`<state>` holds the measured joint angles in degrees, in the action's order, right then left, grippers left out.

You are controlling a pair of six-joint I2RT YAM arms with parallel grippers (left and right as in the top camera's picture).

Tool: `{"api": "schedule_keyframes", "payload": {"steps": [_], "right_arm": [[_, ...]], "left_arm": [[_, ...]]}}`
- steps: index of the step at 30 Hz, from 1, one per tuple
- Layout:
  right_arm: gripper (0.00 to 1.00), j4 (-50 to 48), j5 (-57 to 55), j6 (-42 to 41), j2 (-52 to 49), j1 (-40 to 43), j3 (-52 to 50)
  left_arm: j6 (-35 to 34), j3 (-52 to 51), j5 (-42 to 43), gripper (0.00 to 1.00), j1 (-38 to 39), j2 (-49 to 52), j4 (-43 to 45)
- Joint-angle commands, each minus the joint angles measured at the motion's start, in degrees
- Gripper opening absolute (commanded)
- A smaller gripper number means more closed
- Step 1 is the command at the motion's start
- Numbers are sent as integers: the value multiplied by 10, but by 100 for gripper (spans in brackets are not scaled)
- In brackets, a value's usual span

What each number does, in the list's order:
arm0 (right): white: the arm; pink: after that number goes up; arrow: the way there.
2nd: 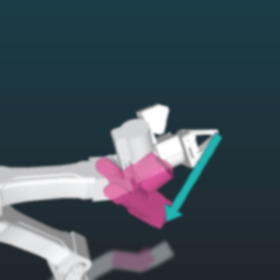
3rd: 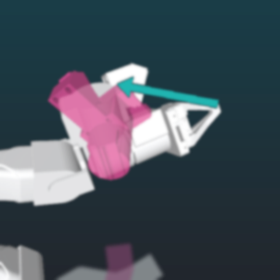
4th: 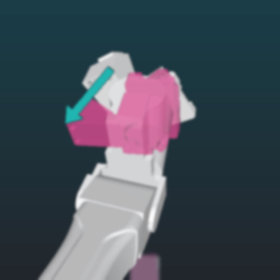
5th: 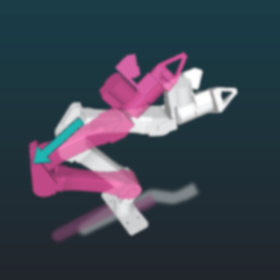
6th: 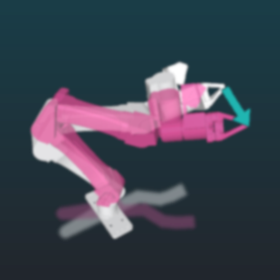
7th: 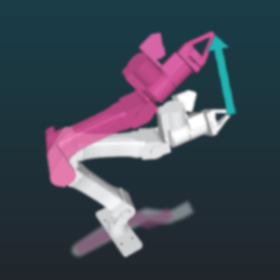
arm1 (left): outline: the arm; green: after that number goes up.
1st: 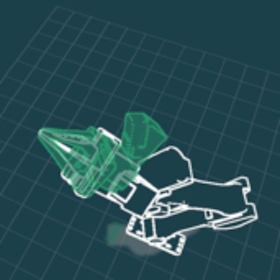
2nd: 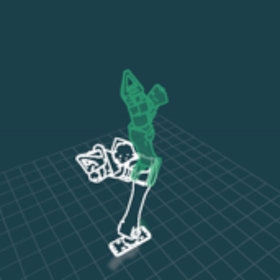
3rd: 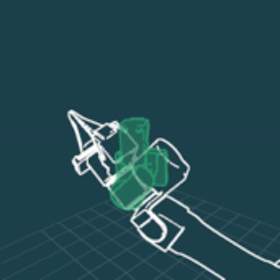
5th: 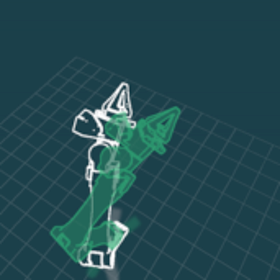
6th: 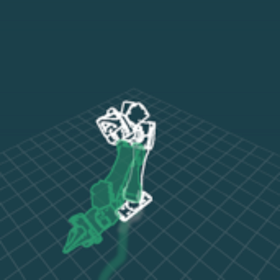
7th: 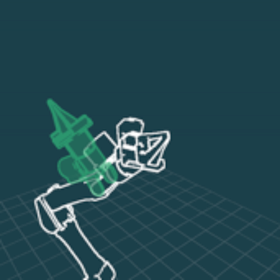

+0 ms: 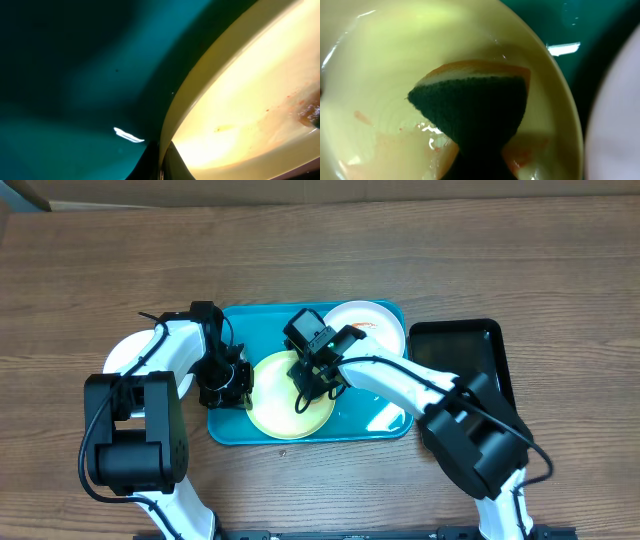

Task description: Clean dirty plates on tray and stack at the side

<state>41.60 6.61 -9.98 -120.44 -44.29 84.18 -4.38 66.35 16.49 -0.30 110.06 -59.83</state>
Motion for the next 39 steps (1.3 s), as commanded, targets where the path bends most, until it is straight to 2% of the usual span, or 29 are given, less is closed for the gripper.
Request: {"api": "schedule_keyframes", "payload": {"steps": [1,7,13,17,19,24,27,36,39], "right_arm": [[4,2,-3,15,-28,-2,-7],[4,56,57,15,-37,-7,-4],[4,126,68,16,-23,-7,35],[4,134,156,71,-11,-8,64],[4,129,142,67,-10,-7,76],[4,104,-38,-5,-10,-3,76],[4,90,-77,-5,-11,5,76],[4,48,-77,-3,-11,29,45],[4,47,-32,-2,-11,27,28]], "left_arm": [[-4,-12,-16,4,4,18,-1],[-4,-12,-16,4,4,18,-2],[-4,-12,-16,4,4,18,-2],[-4,-12,-16,4,4,18,-2],[-4,-12,-16,4,4,18,-2],[-4,-12,-16,4,4,18,-2],[-4,-12,-16,4,4,18,-2],[-8,-12,-16,4,4,18,-2],[-8,-12,-16,4,4,18,-2]]}}
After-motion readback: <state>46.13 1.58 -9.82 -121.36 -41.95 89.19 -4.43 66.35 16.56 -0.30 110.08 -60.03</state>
